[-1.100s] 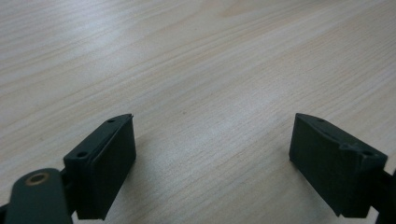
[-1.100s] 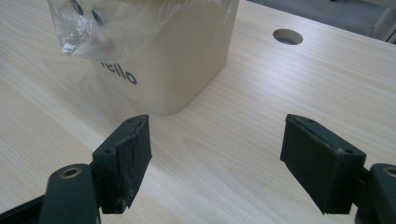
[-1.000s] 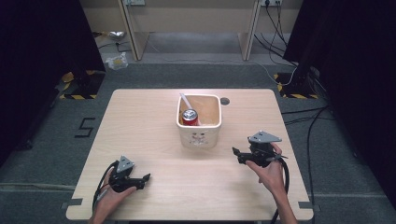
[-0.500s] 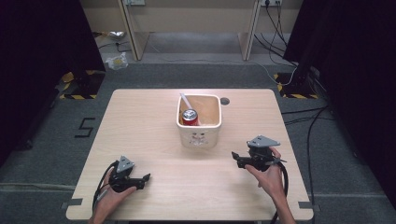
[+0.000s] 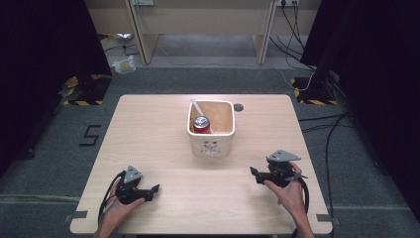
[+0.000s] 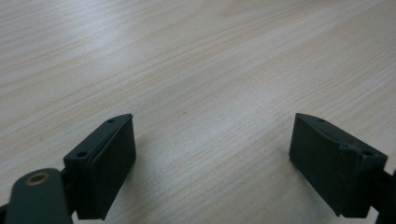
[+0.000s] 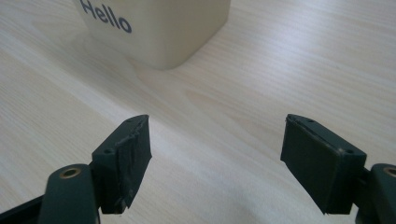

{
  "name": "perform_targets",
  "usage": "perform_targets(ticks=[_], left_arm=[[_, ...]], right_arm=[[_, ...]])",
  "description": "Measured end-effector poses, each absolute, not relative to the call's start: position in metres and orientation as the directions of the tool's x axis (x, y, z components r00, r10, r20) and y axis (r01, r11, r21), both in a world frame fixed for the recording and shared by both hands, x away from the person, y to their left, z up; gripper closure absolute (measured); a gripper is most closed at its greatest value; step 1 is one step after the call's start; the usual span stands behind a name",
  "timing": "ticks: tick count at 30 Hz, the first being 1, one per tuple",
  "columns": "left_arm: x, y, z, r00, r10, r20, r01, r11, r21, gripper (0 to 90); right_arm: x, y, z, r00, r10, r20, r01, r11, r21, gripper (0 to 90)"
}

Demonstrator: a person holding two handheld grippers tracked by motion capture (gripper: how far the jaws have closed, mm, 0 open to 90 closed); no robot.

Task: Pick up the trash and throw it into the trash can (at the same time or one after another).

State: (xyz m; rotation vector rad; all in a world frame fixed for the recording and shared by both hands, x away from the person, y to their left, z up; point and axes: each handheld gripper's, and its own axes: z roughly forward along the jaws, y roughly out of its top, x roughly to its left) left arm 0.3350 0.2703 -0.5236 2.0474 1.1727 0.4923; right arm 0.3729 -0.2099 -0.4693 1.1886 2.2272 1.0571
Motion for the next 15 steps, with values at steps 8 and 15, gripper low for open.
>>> perform_targets(ticks=[8, 15], left_arm=[[0.335, 0.27, -0.524, 0.515, 0.857, -0.023, 0.584, -0.331, 0.741, 13.7], [0.335, 0.27, -0.524, 0.514, 0.858, -0.022, 0.585, -0.331, 0.741, 13.7]], right_arm=[[0.365, -0.22, -0.479, -0.54, 0.842, 0.018, 0.55, 0.336, 0.765, 24.4], [0.36, -0.224, -0.483, -0.535, 0.845, 0.025, 0.557, 0.33, 0.762, 24.3]])
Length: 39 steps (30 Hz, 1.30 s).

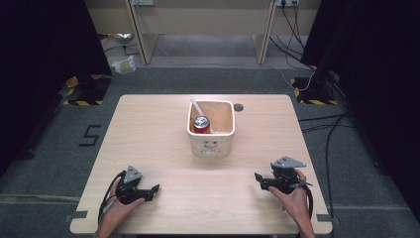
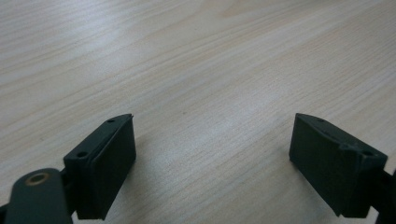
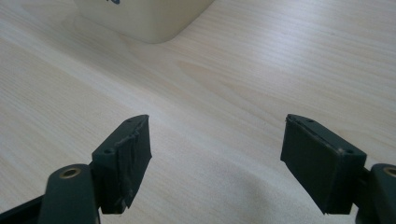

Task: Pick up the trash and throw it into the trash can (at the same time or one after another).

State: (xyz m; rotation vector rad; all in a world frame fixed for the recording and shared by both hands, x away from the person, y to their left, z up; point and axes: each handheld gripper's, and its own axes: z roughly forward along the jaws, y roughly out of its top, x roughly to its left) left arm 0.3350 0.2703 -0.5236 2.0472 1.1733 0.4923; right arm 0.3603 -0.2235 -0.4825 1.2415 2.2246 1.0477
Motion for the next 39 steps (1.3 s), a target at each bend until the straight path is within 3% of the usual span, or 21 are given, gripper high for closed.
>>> perform_targets(ticks=[39], left_arm=[[0.335, 0.27, -0.524, 0.514, 0.857, -0.023, 0.584, -0.331, 0.741, 13.7]], right_arm=[[0.336, -0.221, -0.505, -0.525, 0.851, 0.015, 0.588, 0.35, 0.729, 20.4]])
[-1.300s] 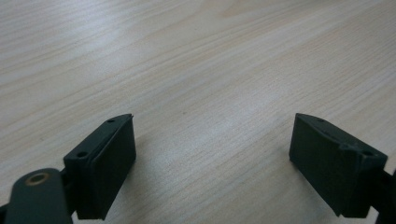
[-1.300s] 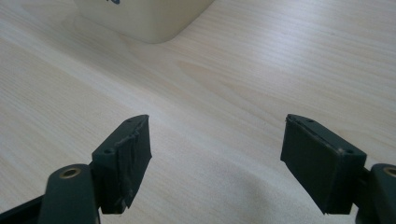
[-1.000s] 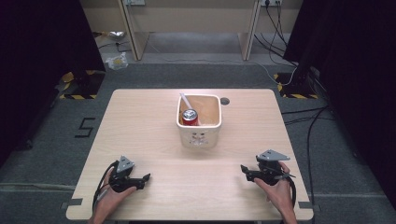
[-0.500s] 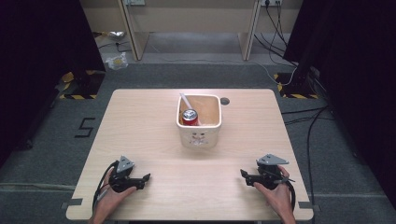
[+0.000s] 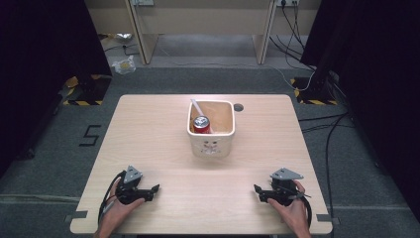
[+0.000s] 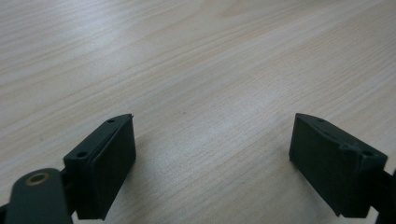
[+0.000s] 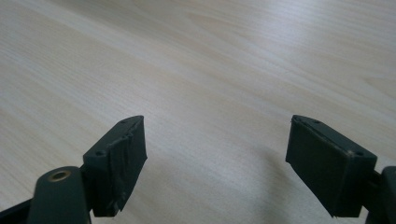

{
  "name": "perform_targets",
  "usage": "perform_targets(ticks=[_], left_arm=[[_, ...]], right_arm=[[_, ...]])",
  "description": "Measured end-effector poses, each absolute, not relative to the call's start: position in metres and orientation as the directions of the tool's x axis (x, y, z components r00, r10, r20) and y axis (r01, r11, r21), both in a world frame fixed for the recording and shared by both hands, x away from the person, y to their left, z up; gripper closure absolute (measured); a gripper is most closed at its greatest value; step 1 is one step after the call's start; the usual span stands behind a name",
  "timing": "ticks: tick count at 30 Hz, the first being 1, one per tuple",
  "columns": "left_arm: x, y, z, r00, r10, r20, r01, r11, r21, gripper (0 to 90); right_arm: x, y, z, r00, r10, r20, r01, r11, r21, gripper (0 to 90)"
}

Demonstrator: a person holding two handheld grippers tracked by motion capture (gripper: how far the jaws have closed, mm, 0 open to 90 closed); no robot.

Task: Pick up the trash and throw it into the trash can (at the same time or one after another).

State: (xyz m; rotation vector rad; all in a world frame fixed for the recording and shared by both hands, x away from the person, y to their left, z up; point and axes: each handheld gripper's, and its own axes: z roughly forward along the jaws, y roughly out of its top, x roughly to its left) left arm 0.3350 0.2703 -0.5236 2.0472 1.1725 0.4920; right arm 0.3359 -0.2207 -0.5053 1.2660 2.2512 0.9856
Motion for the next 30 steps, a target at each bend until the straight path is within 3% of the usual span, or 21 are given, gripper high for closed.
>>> perform_targets(ticks=[30], left_arm=[[0.335, 0.27, -0.524, 0.514, 0.858, -0.022, 0.584, -0.33, 0.742, 13.7]], right_arm=[[0.329, -0.214, -0.517, -0.52, 0.854, -0.008, 0.59, 0.366, 0.72, 14.5]])
